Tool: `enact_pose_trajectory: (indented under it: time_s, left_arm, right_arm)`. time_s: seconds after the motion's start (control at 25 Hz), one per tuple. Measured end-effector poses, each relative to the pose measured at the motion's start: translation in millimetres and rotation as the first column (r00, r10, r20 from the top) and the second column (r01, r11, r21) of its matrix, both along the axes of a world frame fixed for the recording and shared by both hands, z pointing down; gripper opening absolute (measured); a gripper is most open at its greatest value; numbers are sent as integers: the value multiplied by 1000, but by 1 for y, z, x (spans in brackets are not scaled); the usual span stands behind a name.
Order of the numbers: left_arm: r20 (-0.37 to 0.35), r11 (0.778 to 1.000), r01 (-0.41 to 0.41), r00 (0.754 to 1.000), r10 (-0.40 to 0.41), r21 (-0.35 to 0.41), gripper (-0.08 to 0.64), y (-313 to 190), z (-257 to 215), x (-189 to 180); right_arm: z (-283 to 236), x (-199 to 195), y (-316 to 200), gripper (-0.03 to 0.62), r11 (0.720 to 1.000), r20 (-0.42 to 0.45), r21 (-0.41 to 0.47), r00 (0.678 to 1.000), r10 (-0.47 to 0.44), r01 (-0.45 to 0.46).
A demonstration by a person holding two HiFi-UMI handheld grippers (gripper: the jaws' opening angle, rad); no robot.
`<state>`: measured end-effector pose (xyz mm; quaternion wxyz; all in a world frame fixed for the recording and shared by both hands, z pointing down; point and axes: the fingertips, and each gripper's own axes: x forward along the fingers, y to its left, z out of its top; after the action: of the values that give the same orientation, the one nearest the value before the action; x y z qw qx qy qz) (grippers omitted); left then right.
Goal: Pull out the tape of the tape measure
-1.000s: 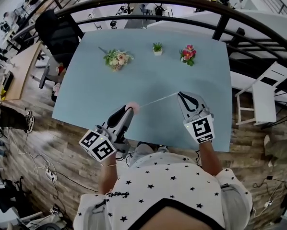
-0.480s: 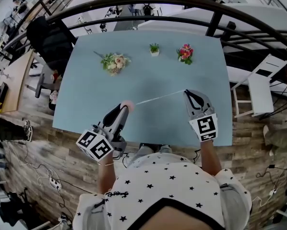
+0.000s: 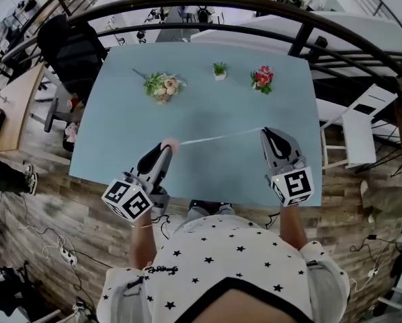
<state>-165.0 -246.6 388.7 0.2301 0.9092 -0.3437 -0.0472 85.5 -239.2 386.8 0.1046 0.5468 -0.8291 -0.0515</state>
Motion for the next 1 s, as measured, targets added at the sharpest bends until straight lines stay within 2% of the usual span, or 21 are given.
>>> enact_pose_trajectory:
  time_s: [0.16,0.36,1.0]
  left_arm:
    - [-1,1000,15,1000,-15,1,86,-5,4,-3]
    - [-9,1000,18,1000,-18,4,86,-7,3,-4]
    - [9,1000,16,1000,-16,9,86,-10,2,-4]
  right_arm:
    - [-6,-6,3,3,1000,23,9,1000,-18,18]
    - [-4,-4,4,5,1000,40,-4,999,2,-2]
    - [1,-7,7,3,1000,20,-21,1000,1,-1]
